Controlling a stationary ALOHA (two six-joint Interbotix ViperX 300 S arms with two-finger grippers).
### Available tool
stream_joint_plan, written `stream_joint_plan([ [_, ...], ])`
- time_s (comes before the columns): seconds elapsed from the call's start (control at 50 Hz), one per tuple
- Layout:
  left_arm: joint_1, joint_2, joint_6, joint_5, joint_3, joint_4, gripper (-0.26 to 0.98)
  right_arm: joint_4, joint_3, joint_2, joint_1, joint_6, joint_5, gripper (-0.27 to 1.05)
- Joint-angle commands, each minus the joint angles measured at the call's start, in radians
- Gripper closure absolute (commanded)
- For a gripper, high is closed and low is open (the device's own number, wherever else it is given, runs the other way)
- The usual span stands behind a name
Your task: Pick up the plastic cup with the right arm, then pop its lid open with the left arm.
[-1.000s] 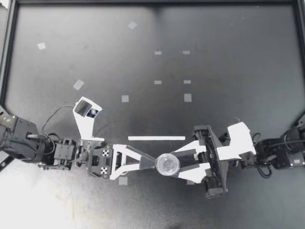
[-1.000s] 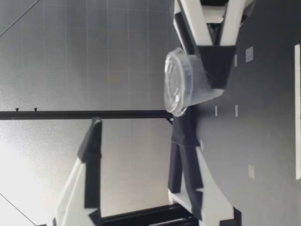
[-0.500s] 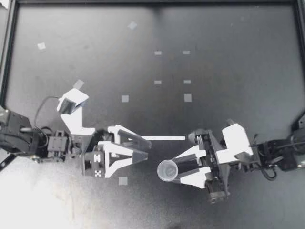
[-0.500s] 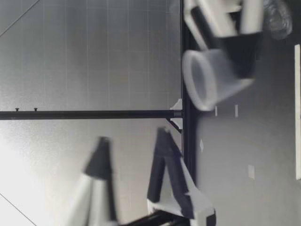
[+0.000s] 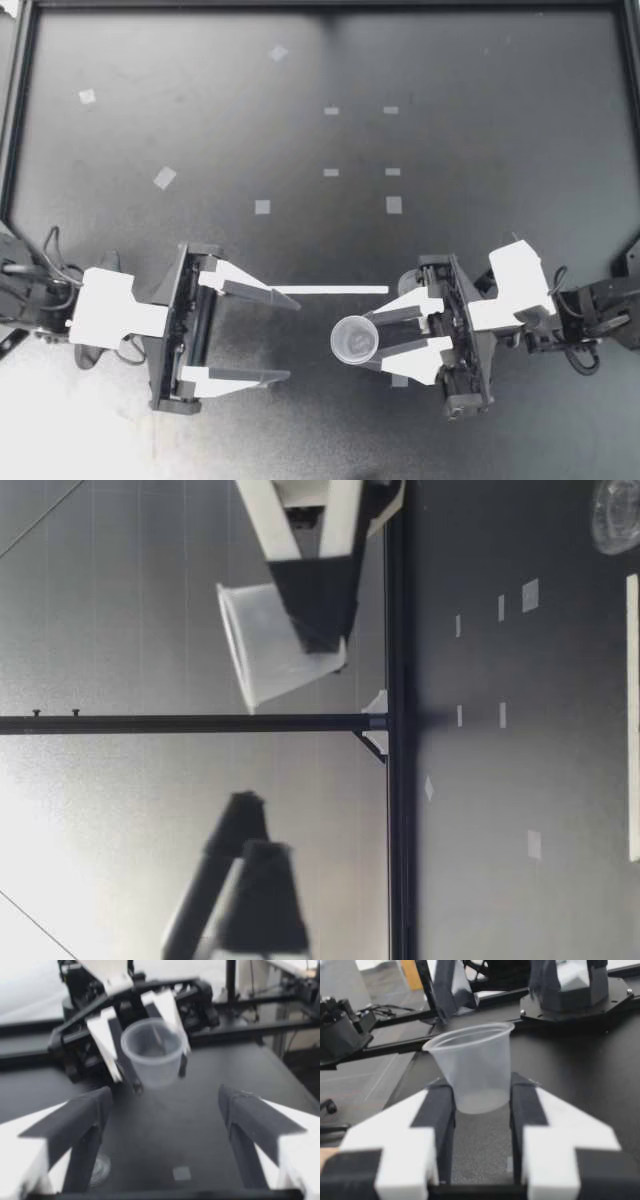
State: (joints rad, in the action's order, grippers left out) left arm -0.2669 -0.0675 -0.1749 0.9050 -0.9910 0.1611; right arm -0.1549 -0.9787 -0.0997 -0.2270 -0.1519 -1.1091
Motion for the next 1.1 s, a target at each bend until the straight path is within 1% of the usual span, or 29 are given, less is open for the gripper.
stream_joint_plan([
  [0.0,-0.002,-0.018,0.002,-0.017,0.006,0.000,-0.03,-0.002,0.014,0.021,-0.006,0.002,-0.017,0.49],
  [1.08,-0.002,-0.017,0.000,-0.037,0.008,0.000,-0.02,-0.002,0.012,0.002,-0.006,0.005,-0.025,0.49],
])
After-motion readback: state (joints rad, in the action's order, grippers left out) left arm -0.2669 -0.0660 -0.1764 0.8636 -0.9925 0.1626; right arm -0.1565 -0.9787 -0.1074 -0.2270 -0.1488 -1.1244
